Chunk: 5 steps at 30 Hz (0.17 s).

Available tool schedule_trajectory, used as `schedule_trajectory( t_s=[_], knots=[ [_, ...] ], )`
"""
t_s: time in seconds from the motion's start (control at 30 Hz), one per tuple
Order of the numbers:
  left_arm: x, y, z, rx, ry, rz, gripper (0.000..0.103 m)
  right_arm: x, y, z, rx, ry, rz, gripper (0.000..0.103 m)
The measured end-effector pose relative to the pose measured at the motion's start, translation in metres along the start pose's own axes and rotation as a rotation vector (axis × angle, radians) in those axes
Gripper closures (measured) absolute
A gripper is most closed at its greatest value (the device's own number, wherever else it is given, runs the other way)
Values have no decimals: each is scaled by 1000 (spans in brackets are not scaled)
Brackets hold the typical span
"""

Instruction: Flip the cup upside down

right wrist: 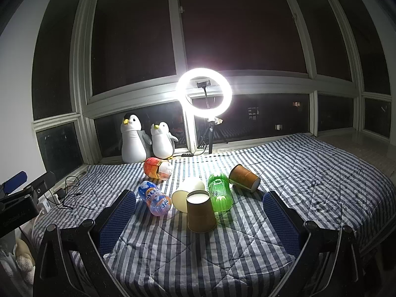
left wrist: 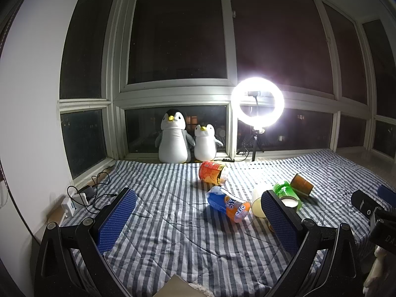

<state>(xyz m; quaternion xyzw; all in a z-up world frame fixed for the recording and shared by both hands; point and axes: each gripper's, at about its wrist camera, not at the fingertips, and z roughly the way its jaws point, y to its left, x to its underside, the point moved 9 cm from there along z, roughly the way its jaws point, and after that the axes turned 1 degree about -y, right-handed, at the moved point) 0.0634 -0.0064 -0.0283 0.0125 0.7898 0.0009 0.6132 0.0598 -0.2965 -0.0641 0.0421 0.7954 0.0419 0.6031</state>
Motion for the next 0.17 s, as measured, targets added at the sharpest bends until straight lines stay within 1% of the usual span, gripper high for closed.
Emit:
schedule_trajectory(
  t_s=[0.17],
  knots=[
    [1, 0, 2, -3, 6, 0, 1, 3, 0, 2, 0, 5, 1, 2]
  ],
)
